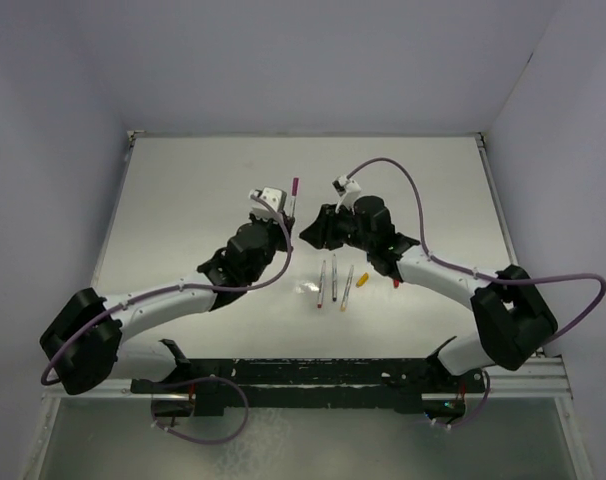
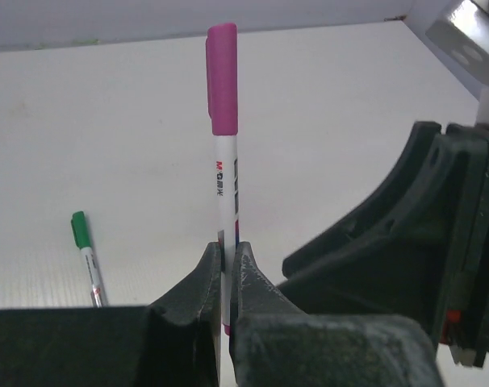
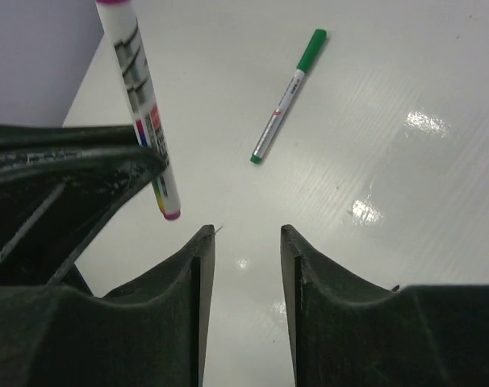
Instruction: Insert the pens into the pen caps
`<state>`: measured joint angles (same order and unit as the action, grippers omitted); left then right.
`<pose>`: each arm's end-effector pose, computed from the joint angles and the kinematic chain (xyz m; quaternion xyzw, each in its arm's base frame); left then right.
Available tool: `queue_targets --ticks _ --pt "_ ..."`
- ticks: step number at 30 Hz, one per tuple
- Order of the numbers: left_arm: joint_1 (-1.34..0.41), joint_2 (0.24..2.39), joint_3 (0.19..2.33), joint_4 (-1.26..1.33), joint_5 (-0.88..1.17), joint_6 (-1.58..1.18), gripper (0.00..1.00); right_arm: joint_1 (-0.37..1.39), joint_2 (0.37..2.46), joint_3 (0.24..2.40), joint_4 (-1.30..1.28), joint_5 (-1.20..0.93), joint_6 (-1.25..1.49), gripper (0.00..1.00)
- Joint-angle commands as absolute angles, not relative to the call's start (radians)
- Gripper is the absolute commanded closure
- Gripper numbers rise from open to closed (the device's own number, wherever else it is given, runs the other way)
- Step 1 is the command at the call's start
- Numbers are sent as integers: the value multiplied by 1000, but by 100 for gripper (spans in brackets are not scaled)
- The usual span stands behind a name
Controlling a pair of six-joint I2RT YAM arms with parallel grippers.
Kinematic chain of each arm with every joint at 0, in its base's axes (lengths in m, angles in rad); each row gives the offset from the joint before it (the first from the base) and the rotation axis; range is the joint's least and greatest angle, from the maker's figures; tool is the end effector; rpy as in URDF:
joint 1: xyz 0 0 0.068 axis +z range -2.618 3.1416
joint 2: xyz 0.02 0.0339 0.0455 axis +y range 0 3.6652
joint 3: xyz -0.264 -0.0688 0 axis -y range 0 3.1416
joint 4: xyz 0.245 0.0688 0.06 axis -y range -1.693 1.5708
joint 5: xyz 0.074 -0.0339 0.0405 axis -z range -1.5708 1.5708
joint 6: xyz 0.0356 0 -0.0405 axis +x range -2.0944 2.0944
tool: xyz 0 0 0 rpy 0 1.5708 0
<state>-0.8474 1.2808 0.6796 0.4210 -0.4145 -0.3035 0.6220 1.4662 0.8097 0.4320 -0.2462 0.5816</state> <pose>0.1996 -0.2044 0.2583 0.0749 0.7592 -0.2086 0.6119 0.2623 0.1987 0.2499 -0.0922 0.7742 0.4294 0.4557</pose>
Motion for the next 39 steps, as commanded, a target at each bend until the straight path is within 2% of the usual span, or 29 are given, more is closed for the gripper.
queue_targets --ticks 1,13,22,32,39 --pt "-841 1325 724 445 -535 -335 100 624 1370 853 341 -177 523 59" --pt "-748 1570 941 42 -590 -589 100 624 1214 797 145 30 498 58" --pt "-678 1759 1071 -80 -499 -616 98 624 1169 753 115 46 510 58" --pt "-634 1848 1116 -120 -452 -597 97 623 1187 742 122 36 519 58" --pt "-633 1880 1132 -150 -445 -602 89 624 1199 741 129 26 520 58"
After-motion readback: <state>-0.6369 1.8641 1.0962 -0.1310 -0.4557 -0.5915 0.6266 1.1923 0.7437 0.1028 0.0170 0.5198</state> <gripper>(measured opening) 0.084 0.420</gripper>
